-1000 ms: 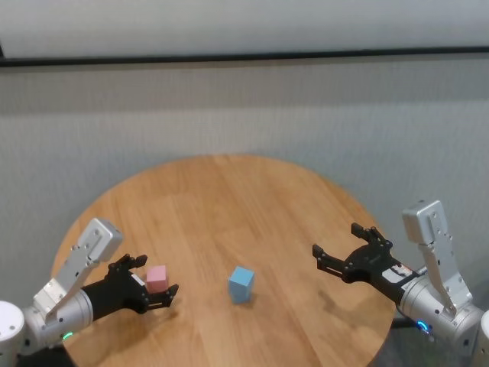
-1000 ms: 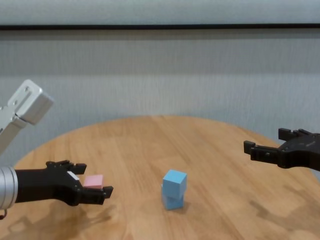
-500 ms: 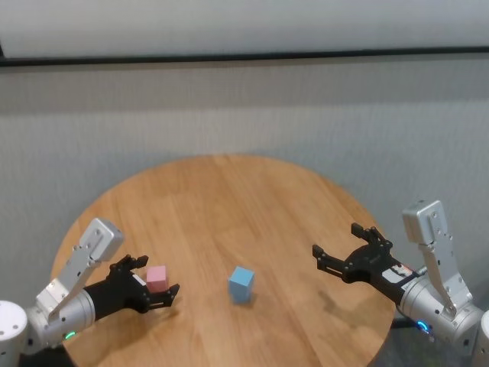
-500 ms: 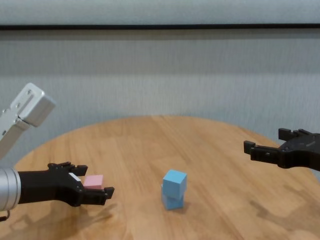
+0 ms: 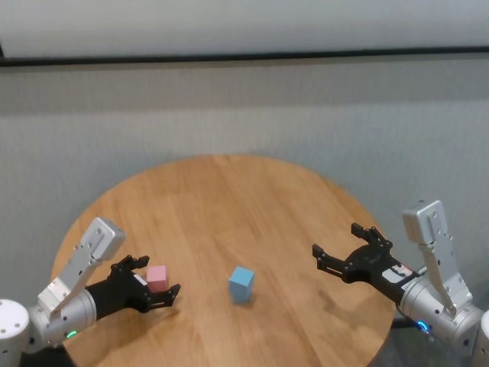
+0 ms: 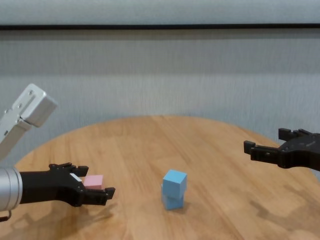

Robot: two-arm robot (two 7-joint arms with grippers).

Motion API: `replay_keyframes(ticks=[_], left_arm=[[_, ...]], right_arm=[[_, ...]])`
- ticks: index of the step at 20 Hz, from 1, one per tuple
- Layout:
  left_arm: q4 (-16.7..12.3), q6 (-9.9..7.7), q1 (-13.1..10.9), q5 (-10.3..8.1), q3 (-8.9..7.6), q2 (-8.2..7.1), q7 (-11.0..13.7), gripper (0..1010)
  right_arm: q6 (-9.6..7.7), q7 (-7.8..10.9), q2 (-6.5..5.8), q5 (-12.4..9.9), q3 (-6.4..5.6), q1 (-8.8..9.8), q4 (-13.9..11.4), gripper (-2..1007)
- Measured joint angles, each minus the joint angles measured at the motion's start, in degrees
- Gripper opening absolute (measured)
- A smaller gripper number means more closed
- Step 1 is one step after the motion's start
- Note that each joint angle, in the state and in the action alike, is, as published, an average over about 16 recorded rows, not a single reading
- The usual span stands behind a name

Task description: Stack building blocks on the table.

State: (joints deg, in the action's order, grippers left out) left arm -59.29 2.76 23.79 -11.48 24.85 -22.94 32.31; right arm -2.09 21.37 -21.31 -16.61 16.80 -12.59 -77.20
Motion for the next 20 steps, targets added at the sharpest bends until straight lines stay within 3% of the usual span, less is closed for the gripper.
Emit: replay_keyframes(ticks=[20], left_arm=[[1.8, -0.21, 0.8, -0.34, 0.18, 0.64, 0.5, 998]], right_arm=[[0.00, 0.00, 0.00, 0.0, 0.00, 0.00, 0.0, 1004]])
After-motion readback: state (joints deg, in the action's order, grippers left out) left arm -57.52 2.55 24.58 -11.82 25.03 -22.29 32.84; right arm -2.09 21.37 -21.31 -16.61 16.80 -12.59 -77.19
